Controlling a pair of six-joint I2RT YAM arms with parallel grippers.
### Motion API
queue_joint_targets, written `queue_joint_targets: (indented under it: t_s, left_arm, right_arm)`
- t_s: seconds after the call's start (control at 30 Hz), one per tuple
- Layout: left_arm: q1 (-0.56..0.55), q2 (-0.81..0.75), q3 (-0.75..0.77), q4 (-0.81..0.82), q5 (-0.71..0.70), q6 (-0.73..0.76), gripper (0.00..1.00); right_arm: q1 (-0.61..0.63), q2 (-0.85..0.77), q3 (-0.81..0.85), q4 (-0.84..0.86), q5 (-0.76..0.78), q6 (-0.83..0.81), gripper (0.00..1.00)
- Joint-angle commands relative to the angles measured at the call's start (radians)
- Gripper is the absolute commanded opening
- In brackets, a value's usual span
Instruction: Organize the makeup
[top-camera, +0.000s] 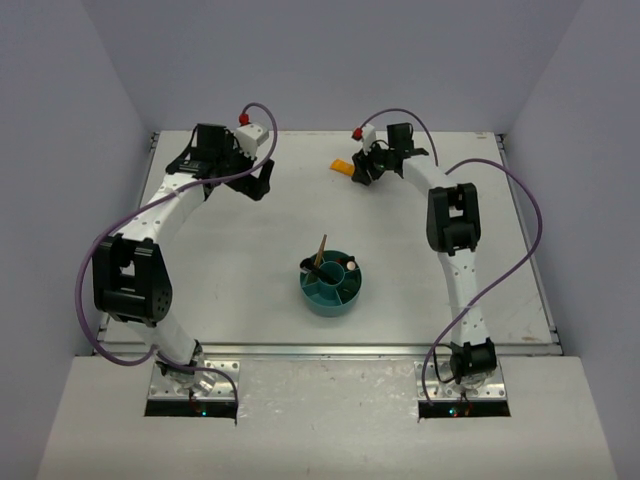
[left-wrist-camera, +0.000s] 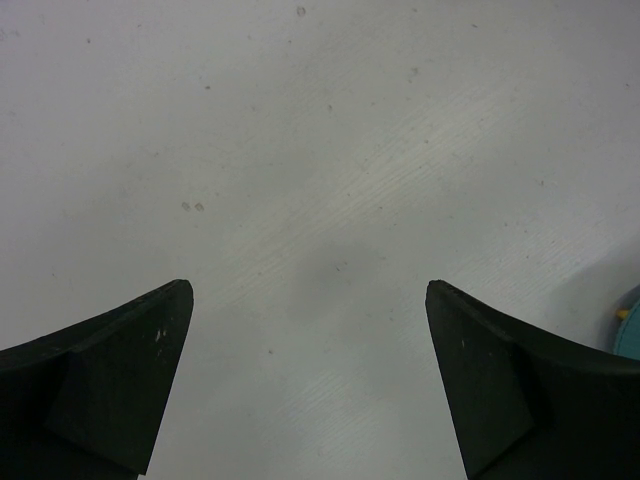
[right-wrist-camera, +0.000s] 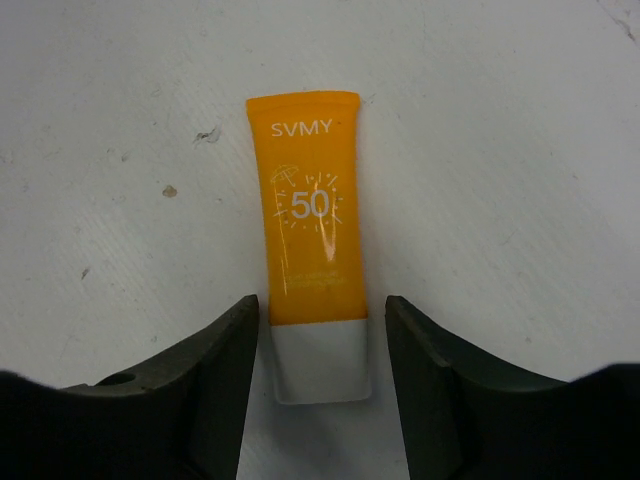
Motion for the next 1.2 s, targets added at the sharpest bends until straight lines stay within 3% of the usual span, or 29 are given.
queue_joint_targets:
  t_s: [0.0, 0.03, 0.07, 0.1, 0.13, 0.2, 0.4, 0.43, 0.67, 0.77, 0.87, 1.0, 1.1, 1.17]
  left_arm:
    - [0.012, -0.010, 0.039, 0.021, -0.002, 0.002, 1.00]
    - [0.011, -0.010, 0.039, 0.021, -0.001, 0.001, 1.00]
    - [0.010, -0.010, 0.037, 0.021, 0.000, 0.000, 1.00]
    - [0.011, -0.012, 0.036, 0.021, 0.002, 0.001, 1.00]
    - [0.012, -0.013, 0.038, 0.021, 0.005, 0.002, 1.00]
    - [0.012, -0.011, 0.048, 0.018, 0.012, 0.003, 1.00]
    - [0.010, -0.001, 0.116, -0.020, 0.057, 0.000, 1.00]
    - [0.012, -0.001, 0.142, -0.029, 0.072, -0.004, 1.00]
    - [0.011, 0.009, 0.275, -0.095, 0.214, -0.083, 0.99]
    - [0.011, 0.012, 0.349, -0.085, 0.374, -0.181, 0.98]
    - [0.012, 0.003, 0.364, 0.010, 0.530, -0.325, 0.97]
    - [0.012, -0.014, 0.342, 0.266, 0.611, -0.597, 0.97]
    - [0.012, -0.030, 0.331, 0.400, 0.623, -0.732, 0.97]
    - [0.013, -0.037, 0.327, 0.419, 0.592, -0.744, 0.97]
  right_arm:
    - [-0.001, -0.062, -0.066, -0.062, 0.031, -0.060, 0.44]
    - [0.001, -0.076, -0.073, -0.059, 0.035, -0.073, 0.41]
    - [0.004, -0.088, -0.098, -0.054, 0.048, -0.084, 0.33]
    - [0.004, -0.107, -0.112, -0.046, 0.054, -0.096, 0.23]
    - [0.006, -0.141, -0.130, -0.034, 0.062, -0.112, 0.06]
    - [0.011, -0.180, -0.161, 0.000, 0.094, -0.114, 0.00]
    - [0.018, -0.300, -0.278, 0.187, 0.181, 0.000, 0.00]
    - [0.019, -0.380, -0.372, 0.341, 0.211, 0.046, 0.00]
    - [0.066, -0.603, -0.595, 0.767, 0.433, 0.215, 0.00]
    - [0.133, -0.679, -0.694, 0.957, 0.471, 0.219, 0.00]
    - [0.244, -0.708, -0.708, 1.031, 0.496, 0.156, 0.00]
    - [0.342, -0.700, -0.691, 1.069, 0.506, 0.167, 0.00]
    - [0.389, -0.696, -0.676, 1.111, 0.478, 0.178, 0.00]
    - [0.407, -0.701, -0.671, 1.119, 0.459, 0.201, 0.00]
